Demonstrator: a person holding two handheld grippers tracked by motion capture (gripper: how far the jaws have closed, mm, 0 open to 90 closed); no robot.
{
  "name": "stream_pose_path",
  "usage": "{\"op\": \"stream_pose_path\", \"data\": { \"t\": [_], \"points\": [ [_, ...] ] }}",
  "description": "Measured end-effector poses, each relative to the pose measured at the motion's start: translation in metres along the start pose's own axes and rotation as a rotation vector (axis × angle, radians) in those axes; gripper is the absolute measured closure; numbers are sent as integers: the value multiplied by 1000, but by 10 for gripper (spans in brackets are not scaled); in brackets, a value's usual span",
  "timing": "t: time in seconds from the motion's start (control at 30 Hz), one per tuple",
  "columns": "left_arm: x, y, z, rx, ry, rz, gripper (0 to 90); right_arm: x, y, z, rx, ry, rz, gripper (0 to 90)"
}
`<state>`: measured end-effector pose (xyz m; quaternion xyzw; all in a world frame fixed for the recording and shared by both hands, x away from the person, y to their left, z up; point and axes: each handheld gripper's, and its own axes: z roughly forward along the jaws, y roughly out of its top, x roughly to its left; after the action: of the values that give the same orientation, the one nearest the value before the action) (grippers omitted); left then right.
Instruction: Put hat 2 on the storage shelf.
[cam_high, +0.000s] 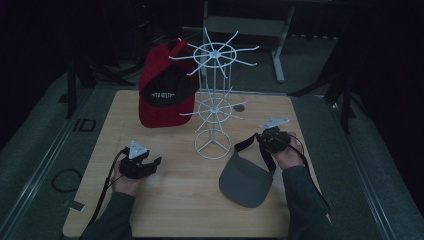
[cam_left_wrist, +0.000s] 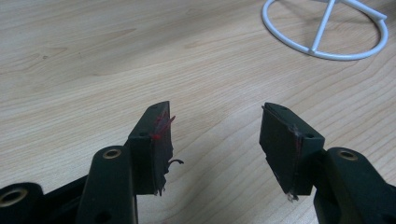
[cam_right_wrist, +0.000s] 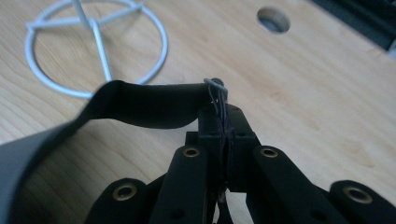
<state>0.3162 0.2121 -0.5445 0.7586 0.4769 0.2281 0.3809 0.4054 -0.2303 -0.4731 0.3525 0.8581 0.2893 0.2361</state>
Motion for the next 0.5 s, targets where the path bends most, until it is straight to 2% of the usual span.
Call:
{"op": "stream_pose_path", "data": {
  "t": [0.23,0.5],
  "points": [
    [0,0,0,0,1,0,443,1,13,-24,-81,-31,-19,878],
    [1,0,0,0,1,2,442,6,24,-40,-141,-57,-47,878]
  ]
}}
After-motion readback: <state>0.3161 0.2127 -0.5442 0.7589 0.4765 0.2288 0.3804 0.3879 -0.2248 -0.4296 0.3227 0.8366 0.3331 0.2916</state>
